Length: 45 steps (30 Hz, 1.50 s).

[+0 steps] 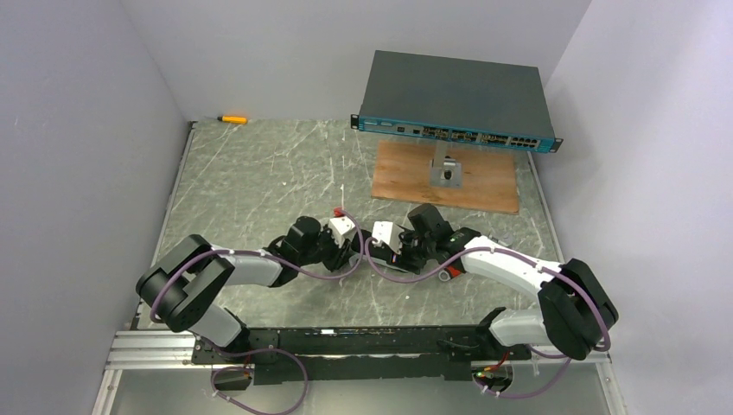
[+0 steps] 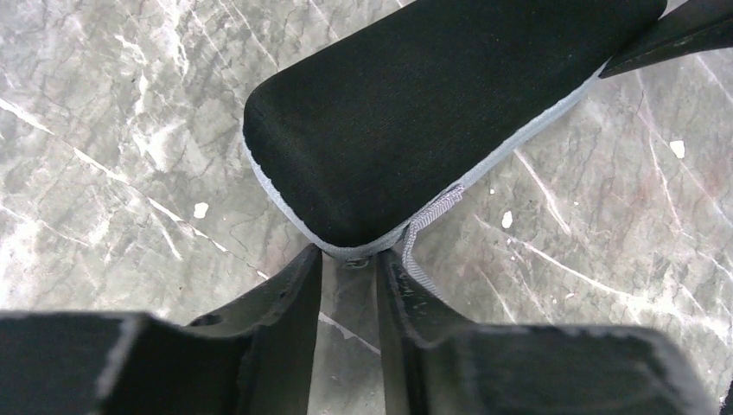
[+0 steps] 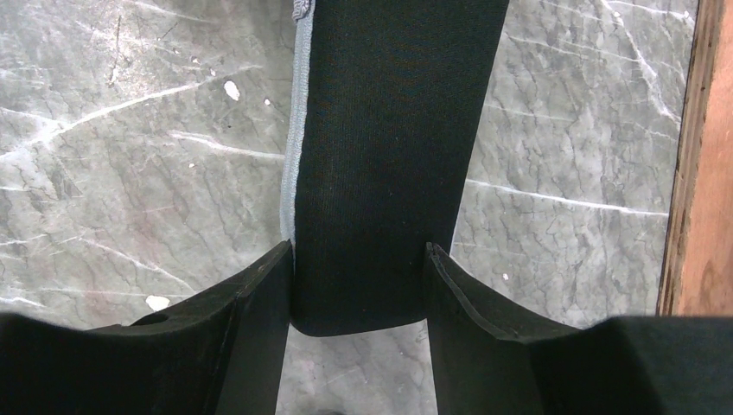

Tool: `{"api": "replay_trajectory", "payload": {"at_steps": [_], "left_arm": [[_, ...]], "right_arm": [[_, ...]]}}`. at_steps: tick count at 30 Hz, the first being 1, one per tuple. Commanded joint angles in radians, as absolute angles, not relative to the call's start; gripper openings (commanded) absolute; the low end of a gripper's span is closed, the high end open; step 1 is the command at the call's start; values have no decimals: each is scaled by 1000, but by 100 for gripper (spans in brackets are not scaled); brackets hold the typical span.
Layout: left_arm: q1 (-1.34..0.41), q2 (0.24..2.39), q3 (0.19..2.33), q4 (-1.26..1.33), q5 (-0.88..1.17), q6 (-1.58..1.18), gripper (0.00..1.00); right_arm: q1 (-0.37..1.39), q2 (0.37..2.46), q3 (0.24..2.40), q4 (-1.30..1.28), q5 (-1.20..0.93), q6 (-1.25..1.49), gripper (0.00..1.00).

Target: Open the umbrella

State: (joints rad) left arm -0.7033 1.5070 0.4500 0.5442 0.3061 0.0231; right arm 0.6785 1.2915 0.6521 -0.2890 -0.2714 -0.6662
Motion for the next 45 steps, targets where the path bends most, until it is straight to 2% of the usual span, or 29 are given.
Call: {"api": "replay_trajectory", "payload": {"at_steps": [1,6,20,21,23,27,31,41,43,45], "left_arm": [[-718,1519,472,626,326,26,28],[-681,1488,456,580,336,14,1],[-673,1379,401,580,404,197,0],[-675,1375,397,580,406,201,0],[-676,1375,400,572,397,184,0],[-677,1408,410,600,401,121,0],[-679,1443,427,624,426,81,0],[-681,1455,416,644,445,71,0],[-680,1456,415,641,448,53,0],[-670,1453,411,628,451,42,0]], "right_arm": [[675,1321,606,-364,-296,-686,49],[666,1303,576,-366,-294,-761,49],[658,1259,491,-299,-293,-1149,48],[657,1277,510,-298,-283,-1123,52],[649,1299,557,-308,-288,-1048,67],[655,1289,640,-326,-340,-917,84],[722,1301,671,-272,-306,-809,87],[749,1451,736,-166,-244,-671,83],[747,1473,725,-149,-232,-680,77],[734,1474,700,-142,-227,-707,61]]}}
